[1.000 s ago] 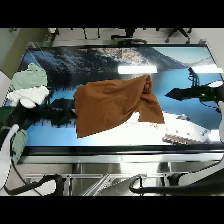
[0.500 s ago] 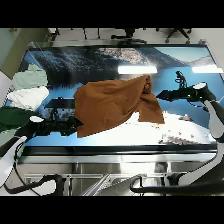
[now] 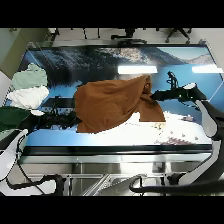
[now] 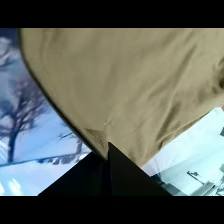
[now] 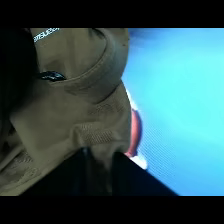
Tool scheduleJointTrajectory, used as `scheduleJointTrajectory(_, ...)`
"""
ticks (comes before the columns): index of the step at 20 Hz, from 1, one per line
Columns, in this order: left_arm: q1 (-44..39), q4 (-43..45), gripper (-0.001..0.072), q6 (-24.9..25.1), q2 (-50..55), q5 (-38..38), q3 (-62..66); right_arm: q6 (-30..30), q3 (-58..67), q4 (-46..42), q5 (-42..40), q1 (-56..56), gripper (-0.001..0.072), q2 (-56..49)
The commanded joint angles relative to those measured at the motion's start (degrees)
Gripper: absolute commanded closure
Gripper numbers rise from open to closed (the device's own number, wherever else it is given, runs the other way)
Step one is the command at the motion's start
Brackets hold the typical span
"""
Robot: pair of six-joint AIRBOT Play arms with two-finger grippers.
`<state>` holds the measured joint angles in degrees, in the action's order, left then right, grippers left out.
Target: Fold the shirts.
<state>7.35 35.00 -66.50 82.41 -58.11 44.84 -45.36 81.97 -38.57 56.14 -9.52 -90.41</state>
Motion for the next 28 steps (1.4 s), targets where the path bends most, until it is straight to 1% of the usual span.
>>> scheduleJointTrajectory(1, 0.31, -0.22, 0.0689, 0.44, -1.81, -0.39, 1.9, 3.32, 2.08, 4.72, 4.07, 1.88, 0.0684, -0.55)
scheduleJointTrajectory(3, 0.37, -0.15, 0.0689, 0.46, -3.67, -0.74, 3.43, 3.37, 5.18, 8.0, 9.55, 1.31, 0.0685, 0.44)
scheduleJointTrajectory(5, 0.68, -0.2, 0.0689, 0.44, -7.1, -2.54, 6.78, 2.71, 7.87, 9.07, 13.99, -0.57, 0.0684, 4.5)
scheduleJointTrajectory(7, 2.43, -0.66, 0.0689, -0.24, -11.89, -6.49, 12.28, 2.29, 8.55, 12.46, 15.26, -4.09, 0.0685, 12.24)
scheduleJointTrajectory(9, 5.01, -0.81, 0.0689, -2.45, -17.49, -10.86, 19.1, 2.56, 8.55, 17.05, 15.23, -8.74, 0.0685, 21.64)
scheduleJointTrajectory(11, 8.63, -2.54, 0.0689, -3.78, -24.46, -12.68, 26.43, 2.75, 8.55, 20.81, 14.53, -13.84, 0.0685, 32.17)
scheduleJointTrajectory(12, 10.38, -3.78, 0.0688, -4.74, -27.52, -12.59, 29.29, 3.45, 8.55, 21.46, 13.77, -15.93, 0.0685, 37.09)
scheduleJointTrajectory(14, 14.93, -5.35, 0.0688, -5.9, -33.88, -12.46, 36.02, 4.76, 8.57, 21.46, 9.7, -19.1, 0.0685, 46.88)
scheduleJointTrajectory(17, 22.47, -5.6, 0.0688, -5.99, -40.96, -12.68, 44.28, 6.78, 8.85, 19.56, -0.07, -21.24, 0.0685, 57.66)
scheduleJointTrajectory(19, 27.71, -4.09, 0.0688, -5.99, -44.11, -12.85, 48.7, 9.88, 9.84, 17.68, -6.82, -21.11, 0.0685, 62.29)
scheduleJointTrajectory(21, 28.96, -2.93, 0.0688, -5.97, -44.35, -12.83, 52.46, 12.37, 12.04, 15.43, -10.56, -21.11, 0.0685, 64.11)
scheduleJointTrajectory(24, 25.7, -2.99, 0.0688, -5.95, -39.1, -16.79, 58.05, 12.85, 14.19, 14.82, -10.25, -21.11, 0.0685, 61.48)
scheduleJointTrajectory(26, 21.38, -3.02, 0.0688, -5.95, -34.12, -19.39, 59.1, 12.85, 14.1, 16.96, -4.68, -21.11, 0.0685, 56.76)
scheduleJointTrajectory(28, 14.53, -2.89, 0.0687, -5.51, -27.82, -20.39, 57.35, 12.83, 14.01, 20.44, 2.73, -21.09, 0.0685, 50.12)
